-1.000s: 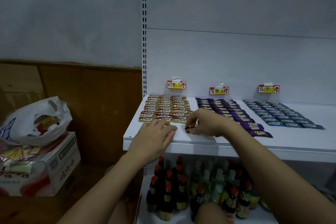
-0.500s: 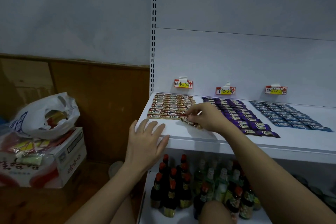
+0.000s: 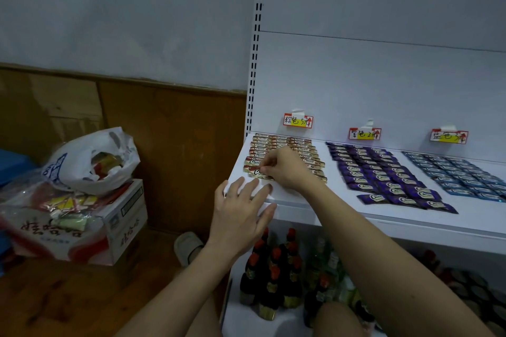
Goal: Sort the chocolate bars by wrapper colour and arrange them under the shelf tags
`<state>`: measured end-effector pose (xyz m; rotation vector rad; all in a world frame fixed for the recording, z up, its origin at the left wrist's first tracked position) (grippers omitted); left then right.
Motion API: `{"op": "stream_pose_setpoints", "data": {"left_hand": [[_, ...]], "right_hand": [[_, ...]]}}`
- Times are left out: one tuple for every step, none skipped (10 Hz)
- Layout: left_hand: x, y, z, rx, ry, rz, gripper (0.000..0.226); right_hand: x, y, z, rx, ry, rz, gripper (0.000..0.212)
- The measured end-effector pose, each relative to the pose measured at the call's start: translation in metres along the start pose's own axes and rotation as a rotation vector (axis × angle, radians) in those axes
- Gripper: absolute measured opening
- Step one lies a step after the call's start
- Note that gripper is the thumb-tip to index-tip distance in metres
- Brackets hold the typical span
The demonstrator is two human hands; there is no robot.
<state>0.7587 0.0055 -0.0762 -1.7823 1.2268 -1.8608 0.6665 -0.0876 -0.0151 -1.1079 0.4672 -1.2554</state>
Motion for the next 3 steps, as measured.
{"op": "stream_pose_setpoints", "data": {"left_hand": [[-0.0015,0.0018,0.0004,-0.006,-0.004,-0.013,0.046],[-0.0006,0.0023,0.0004,0.004,0.007,-0.026,0.045],[-0.0014,0.0006,0.0007,-0.010,-0.003,-0.013,0.046]], "right_hand": [[-0.0002,0.0055,0.0006,-0.028,-0.010,-0.033,0.010],[-0.0002,0.0077,-0.0032,-0.011,0.003,-0.064,0.010],[-0.0054,0.0044,-0.0024,0.009,-0.014,-0.142,0.014]]}}
Point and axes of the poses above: each hand's wrist, its own x-axis towards the middle knuckle, its own y-axis out of the palm, z = x × y, the point moved 8 cm from there along x, towards the middle knuckle, and after that the axes turned 5 degrees about -x, right-handed, at the moved point
